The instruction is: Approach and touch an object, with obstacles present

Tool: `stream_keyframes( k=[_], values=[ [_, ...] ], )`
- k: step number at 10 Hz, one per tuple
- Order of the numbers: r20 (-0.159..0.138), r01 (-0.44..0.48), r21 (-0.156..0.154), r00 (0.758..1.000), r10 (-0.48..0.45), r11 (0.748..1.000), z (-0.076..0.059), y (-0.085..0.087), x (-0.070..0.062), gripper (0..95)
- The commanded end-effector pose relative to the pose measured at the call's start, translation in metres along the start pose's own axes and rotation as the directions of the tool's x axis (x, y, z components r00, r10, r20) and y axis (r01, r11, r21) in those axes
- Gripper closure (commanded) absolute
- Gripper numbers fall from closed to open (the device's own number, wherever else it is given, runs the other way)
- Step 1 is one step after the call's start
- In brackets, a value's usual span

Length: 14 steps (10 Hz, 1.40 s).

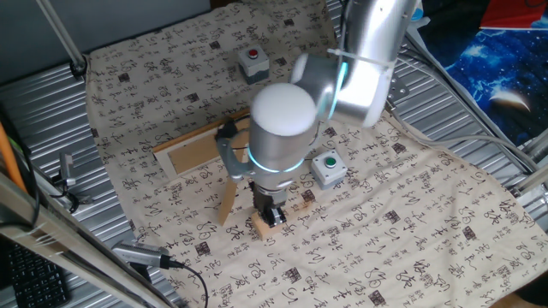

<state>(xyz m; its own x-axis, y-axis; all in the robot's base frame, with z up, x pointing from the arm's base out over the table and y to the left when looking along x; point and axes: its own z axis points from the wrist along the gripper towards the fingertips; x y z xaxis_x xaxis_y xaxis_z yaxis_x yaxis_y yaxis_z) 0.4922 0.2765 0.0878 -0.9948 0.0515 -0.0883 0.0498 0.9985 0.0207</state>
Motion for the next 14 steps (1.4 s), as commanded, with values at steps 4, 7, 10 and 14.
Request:
stream_keyframes(
  k=[4, 7, 10, 14],
  values=[
    [-0.008, -0.005, 0.012, 1.0, 0.005, 1.0, 0.0, -0.006, -0.001, 95.0],
    [-0.009, 0.018, 0.014, 1.0, -0.018, 1.0, 0.004, -0.031, -0.003, 95.0],
    [-0.006, 0.027, 0.015, 1.0, -0.027, 1.0, 0.009, -0.043, -0.005, 95.0],
    [0.002, 0.038, 0.014, 0.999, -0.038, 0.999, 0.025, -0.047, -0.007, 95.0]
  ],
)
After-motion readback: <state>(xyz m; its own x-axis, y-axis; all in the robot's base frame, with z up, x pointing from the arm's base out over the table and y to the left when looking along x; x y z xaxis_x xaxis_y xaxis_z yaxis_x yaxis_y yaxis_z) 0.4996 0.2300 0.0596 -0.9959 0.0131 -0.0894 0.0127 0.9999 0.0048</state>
